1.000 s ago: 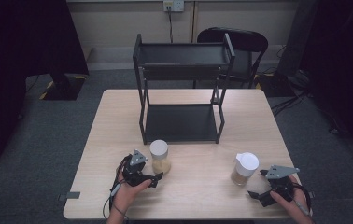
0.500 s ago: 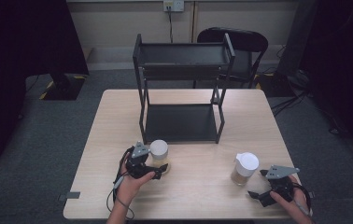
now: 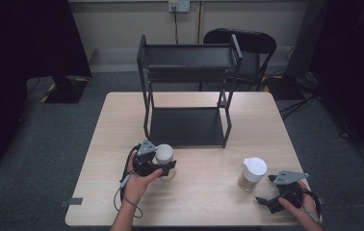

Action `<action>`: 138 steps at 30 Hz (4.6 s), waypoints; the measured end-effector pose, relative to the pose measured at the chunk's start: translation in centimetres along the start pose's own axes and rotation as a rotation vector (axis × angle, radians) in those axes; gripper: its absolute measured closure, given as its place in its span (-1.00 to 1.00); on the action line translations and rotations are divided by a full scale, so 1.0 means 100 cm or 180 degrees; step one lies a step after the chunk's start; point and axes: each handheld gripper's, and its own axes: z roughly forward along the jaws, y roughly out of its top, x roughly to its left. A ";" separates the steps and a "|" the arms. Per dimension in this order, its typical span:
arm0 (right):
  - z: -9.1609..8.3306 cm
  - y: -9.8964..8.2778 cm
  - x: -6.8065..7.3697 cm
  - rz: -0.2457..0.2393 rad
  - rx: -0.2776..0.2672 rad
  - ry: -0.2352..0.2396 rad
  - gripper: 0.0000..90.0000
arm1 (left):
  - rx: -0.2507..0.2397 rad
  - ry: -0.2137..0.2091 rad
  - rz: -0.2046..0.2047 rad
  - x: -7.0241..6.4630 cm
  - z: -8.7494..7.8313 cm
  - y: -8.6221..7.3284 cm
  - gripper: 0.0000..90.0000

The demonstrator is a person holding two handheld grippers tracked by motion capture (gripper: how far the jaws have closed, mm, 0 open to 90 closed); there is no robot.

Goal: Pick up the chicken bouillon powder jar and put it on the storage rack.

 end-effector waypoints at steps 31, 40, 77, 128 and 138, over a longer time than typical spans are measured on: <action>0.000 0.000 0.000 0.0001 0.0000 0.0000 -1.00 | 0.0095 -0.0073 0.0087 0.013 0.003 0.043 -0.25; 0.000 0.000 0.000 0.0001 0.0000 0.0000 -1.00 | 0.0110 -0.0087 0.0066 0.021 0.003 0.059 -0.25; 0.000 0.000 0.000 0.0004 0.0001 0.0001 -1.00 | 0.0014 -0.0118 0.0035 0.034 -0.003 0.126 -0.25; 0.000 0.000 0.000 0.0009 0.0001 0.0000 -1.00 | 0.0008 -0.0068 0.0197 0.026 -0.031 0.233 -0.25; 0.000 0.000 0.000 0.0009 0.0002 0.0001 -1.00 | -0.0012 -0.0018 0.0227 0.024 -0.041 0.250 -0.25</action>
